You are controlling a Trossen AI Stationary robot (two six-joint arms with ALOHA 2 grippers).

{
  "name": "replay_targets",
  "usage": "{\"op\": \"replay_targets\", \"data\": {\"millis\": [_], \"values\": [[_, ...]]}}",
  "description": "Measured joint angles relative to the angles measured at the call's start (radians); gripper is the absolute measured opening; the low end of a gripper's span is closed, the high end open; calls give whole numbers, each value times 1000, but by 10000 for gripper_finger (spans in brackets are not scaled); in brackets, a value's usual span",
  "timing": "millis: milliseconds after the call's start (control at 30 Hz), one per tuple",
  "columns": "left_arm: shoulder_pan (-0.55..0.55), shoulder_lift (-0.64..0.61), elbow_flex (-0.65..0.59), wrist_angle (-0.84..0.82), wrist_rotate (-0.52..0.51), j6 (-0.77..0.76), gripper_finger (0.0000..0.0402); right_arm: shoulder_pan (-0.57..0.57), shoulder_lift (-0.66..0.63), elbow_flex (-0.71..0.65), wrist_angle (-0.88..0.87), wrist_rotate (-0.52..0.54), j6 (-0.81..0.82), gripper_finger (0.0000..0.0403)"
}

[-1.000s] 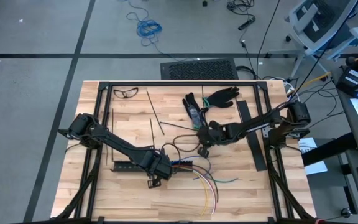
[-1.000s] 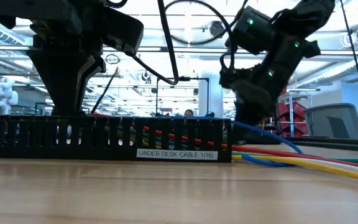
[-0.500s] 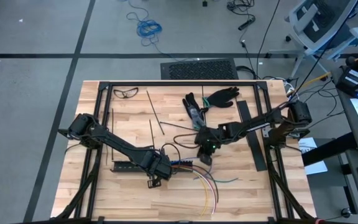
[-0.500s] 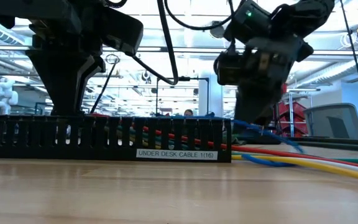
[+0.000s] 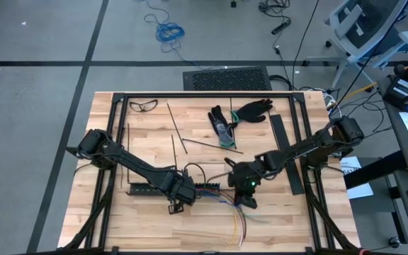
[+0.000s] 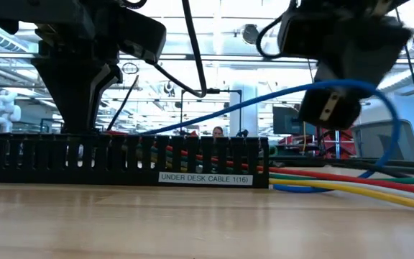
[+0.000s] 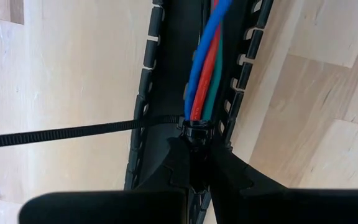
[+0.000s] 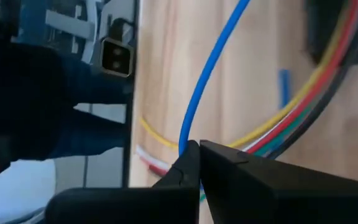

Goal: Ziptie cables
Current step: Put the zip tied cable wires into the black cable duct

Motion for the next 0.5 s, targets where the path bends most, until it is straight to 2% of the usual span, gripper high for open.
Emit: {"op": "replay_targets", "data": {"millis": [200,300,367,500], "values": [[0,0,0,-4,0,-2,31,107,0,0,44,-8,46,0],[0,0,0,-4,-1,-2,31,138,3,0,43,21,58,0],[0,0,0,-4,-2,-2,31,148,3,0,-9,110,80,0],[0,0,0,-4,-3,-3,31,132,-11,0,-243,394,128,0]]}}
